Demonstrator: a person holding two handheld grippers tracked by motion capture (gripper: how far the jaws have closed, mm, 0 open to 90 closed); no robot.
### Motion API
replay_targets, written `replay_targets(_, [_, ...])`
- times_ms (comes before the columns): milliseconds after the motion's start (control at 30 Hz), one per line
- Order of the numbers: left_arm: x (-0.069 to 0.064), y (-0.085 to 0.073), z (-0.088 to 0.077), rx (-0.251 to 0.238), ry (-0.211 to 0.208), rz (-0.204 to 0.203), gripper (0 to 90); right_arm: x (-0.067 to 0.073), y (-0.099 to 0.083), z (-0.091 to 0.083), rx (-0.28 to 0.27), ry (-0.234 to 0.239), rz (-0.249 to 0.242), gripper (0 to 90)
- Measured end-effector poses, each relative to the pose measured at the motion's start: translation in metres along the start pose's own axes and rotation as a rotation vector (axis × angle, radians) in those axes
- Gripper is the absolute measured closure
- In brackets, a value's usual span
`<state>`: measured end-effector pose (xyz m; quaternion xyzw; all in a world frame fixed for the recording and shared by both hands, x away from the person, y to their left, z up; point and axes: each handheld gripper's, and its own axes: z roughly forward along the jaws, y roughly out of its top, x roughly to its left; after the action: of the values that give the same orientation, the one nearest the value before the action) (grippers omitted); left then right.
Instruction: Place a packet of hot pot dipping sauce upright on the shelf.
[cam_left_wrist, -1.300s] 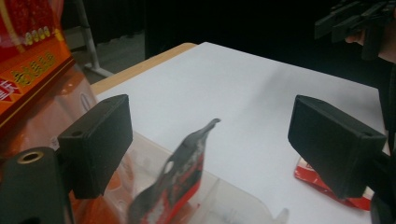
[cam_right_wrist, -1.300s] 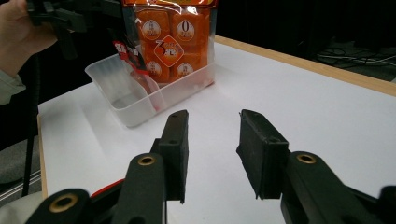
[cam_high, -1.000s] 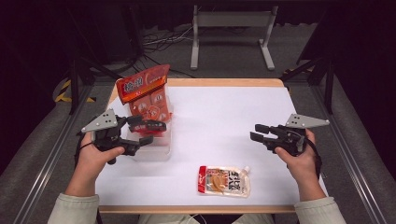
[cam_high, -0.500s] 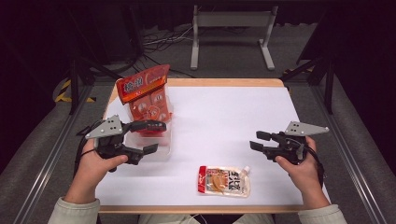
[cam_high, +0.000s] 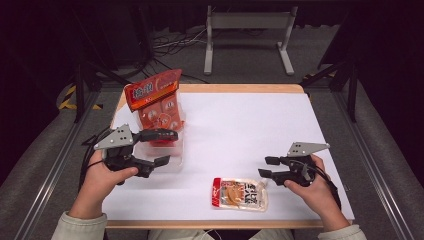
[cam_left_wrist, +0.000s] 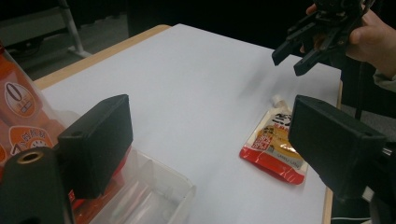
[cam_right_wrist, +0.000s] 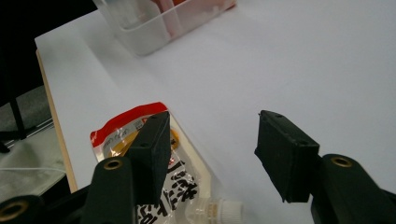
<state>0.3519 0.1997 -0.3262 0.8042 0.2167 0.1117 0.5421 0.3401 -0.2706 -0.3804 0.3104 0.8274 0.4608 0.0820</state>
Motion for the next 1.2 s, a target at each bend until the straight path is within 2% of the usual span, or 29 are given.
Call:
replay_targets(200, [-0.001, 0.000, 0.001, 0.005, -0.003, 0.005, 15.1, 0.003, -0.006, 0.010, 0.053, 0.063, 0.025, 50.1])
replay_targets(300, [-0.001, 0.000, 0.001, 0.005, -0.003, 0.001, 15.2, 0.007, -0.012, 0.017, 0.084, 0.087, 0.016, 50.2])
replay_targets(400, [-0.001, 0.000, 0.002, 0.007, -0.001, 0.001, 15.2, 0.010, -0.015, 0.023, 0.115, 0.082, 0.009, 50.7])
replay_targets(500, [-0.001, 0.000, 0.002, 0.006, -0.001, 0.001, 15.3, 0.012, -0.017, 0.027, 0.141, 0.101, 0.005, 49.6])
replay_targets(533, [0.000, -0.001, 0.002, 0.006, -0.001, 0.001, 15.3, 0.012, -0.017, 0.029, 0.131, 0.092, -0.025, 47.8])
replay_targets(567, [0.000, -0.001, 0.002, 0.007, -0.001, 0.000, 15.3, 0.013, -0.018, 0.030, 0.137, 0.092, -0.032, 48.9])
replay_targets(633, [0.000, -0.001, 0.003, 0.007, -0.002, -0.002, 15.4, 0.013, -0.019, 0.031, 0.160, 0.109, -0.026, 49.3])
replay_targets(733, [0.000, -0.001, 0.003, 0.010, -0.001, -0.001, 15.5, 0.015, -0.023, 0.034, 0.163, 0.108, -0.034, 47.7])
replay_targets(867, [0.000, -0.001, 0.004, 0.011, 0.000, 0.000, 15.5, 0.018, -0.028, 0.038, 0.211, 0.109, -0.041, 45.5])
replay_targets(1200, [0.000, -0.001, 0.003, 0.010, 0.001, -0.003, 15.5, 0.024, -0.034, 0.042, 0.230, 0.092, -0.086, 41.5])
